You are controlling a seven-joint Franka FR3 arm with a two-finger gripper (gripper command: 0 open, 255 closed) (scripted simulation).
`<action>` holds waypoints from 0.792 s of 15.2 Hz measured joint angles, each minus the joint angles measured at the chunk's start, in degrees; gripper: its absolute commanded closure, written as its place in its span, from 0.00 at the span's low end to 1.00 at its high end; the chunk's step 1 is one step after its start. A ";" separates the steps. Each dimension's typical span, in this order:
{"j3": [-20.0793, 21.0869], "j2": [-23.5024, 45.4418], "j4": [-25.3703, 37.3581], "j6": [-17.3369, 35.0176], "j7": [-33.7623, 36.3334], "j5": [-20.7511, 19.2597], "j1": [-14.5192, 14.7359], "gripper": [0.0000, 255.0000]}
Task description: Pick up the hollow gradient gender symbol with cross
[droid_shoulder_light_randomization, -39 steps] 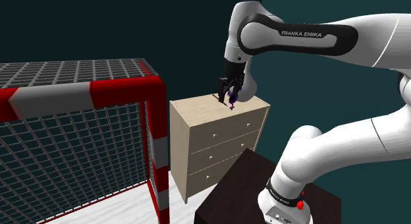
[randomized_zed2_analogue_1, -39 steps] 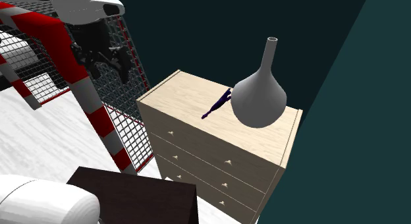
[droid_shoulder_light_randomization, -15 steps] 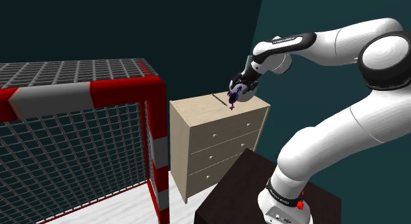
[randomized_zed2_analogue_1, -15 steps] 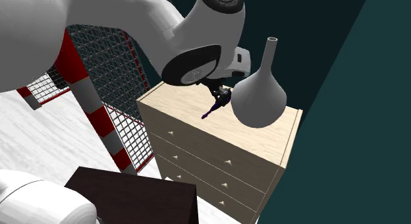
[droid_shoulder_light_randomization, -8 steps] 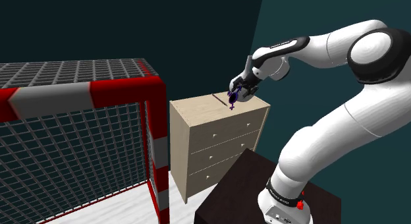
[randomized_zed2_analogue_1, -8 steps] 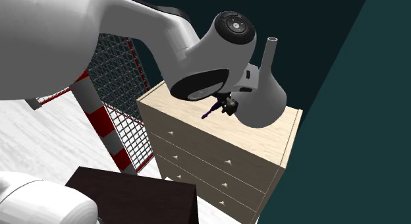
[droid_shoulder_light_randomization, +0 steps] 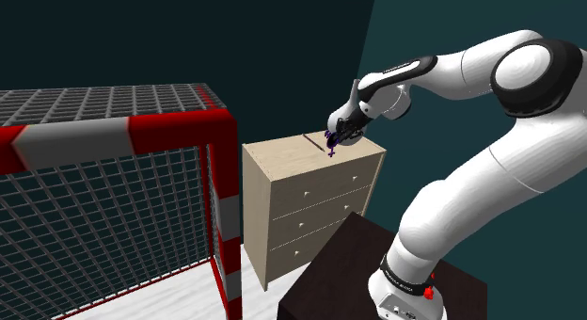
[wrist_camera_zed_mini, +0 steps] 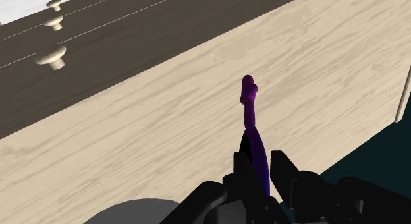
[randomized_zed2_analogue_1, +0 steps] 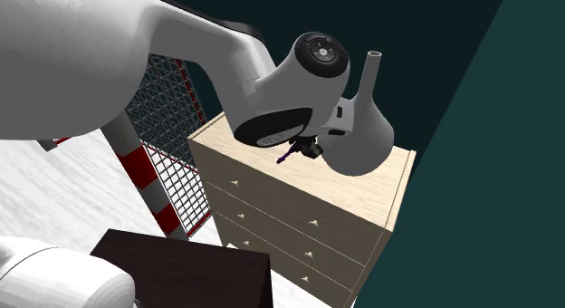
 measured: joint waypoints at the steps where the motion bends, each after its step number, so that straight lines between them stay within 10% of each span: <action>1: 0.00 0.00 -0.01 0.01 0.00 0.00 0.00 1.00; 12: 1.76 -1.64 2.21 -3.46 2.82 -2.14 -1.42 1.00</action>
